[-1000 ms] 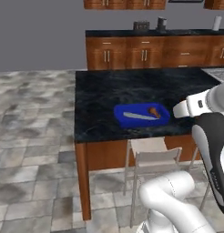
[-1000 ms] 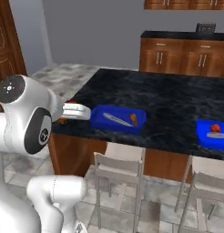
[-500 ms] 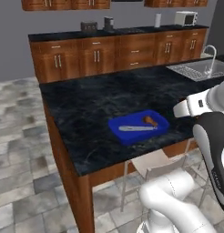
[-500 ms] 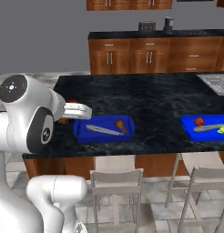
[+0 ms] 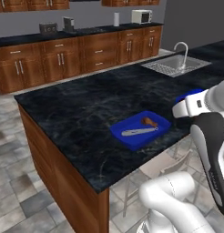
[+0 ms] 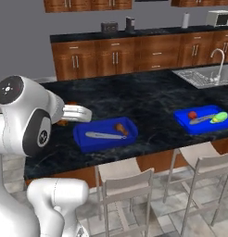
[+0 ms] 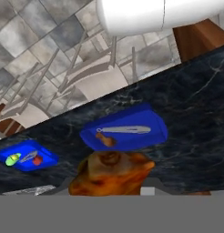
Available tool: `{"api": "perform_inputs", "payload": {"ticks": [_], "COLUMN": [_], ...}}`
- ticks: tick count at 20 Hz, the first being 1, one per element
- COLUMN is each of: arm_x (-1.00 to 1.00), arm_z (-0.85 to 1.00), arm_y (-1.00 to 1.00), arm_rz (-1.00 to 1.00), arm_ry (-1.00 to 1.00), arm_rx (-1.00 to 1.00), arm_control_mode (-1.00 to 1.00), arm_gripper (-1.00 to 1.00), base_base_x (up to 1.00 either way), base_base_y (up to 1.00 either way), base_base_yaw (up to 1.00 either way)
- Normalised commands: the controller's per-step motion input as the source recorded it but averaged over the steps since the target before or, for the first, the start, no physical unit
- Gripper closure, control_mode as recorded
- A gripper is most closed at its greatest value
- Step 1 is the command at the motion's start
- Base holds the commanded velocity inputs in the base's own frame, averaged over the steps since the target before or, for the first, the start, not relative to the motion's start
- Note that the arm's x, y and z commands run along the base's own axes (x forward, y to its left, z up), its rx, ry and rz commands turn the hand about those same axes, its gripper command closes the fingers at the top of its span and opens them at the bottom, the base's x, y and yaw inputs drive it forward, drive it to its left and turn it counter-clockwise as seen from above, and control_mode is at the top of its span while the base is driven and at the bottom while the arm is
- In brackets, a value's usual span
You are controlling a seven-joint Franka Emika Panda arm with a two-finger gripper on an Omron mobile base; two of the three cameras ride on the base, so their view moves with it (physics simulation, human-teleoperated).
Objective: Gather the bell pepper and corn from the fridge and place them on a tray on the dining counter. Then gather the chicken drumsticks from the fridge and place them on the other tray.
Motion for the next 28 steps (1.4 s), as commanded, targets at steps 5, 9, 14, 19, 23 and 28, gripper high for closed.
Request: {"api": "perform_inputs", "payload": {"ticks": [5,9,14,19,23,28], "arm_x": [0.0,0.0,0.0,0.49,0.62,0.42], "arm_z": [0.0,0.0,0.0,-0.14,-0.03,-0.08], "arm_y": [0.0,0.0,0.0,0.01,0.03,0.01], "arm_rz": [0.0,0.0,0.0,0.0,0.06,0.24], "arm_ry": [0.0,0.0,0.0,0.05,0.24,0.23], "arm_rx": [0.0,0.0,0.0,0.0,0.02,0.0], "arm_control_mode": [1.0,1.0,1.0,-1.0,-1.0,-1.0], "arm_gripper": [1.0,1.0,1.0,1.0,1.0,1.0], "base_base_x": [0.79,0.46,0.35,0.11,0.0,0.0], "base_base_y": [0.0,0.03,0.0,0.0,0.0,0.0], "base_base_yaw": [-0.3,-0.12,-0.01,0.0,0.0,0.0]}}
